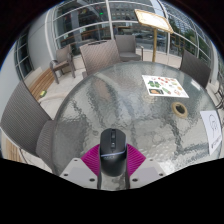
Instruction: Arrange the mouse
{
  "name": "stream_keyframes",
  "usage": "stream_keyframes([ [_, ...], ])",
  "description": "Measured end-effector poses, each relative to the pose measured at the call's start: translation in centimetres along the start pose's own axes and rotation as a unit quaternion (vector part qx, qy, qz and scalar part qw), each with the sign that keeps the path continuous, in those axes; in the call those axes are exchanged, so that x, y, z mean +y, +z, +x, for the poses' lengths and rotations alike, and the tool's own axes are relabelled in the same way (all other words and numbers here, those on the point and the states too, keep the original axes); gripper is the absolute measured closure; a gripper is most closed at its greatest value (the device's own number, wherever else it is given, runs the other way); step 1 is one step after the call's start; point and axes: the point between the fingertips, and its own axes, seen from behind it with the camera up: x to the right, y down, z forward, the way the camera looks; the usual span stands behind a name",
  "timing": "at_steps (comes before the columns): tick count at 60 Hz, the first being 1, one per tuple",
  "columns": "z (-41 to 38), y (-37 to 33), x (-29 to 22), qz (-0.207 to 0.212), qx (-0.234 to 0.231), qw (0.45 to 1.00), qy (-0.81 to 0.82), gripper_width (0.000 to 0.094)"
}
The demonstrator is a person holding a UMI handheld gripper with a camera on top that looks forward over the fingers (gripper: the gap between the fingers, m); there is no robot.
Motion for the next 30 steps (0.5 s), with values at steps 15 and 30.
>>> stream_keyframes([
  [15,2.2,-6.9,-6.4,0.053,-0.051,0.997,-0.038,0.0616],
  [30,17.7,-23.8,-22.2,0.207,-0.022,0.973,-0.102,0.0615],
])
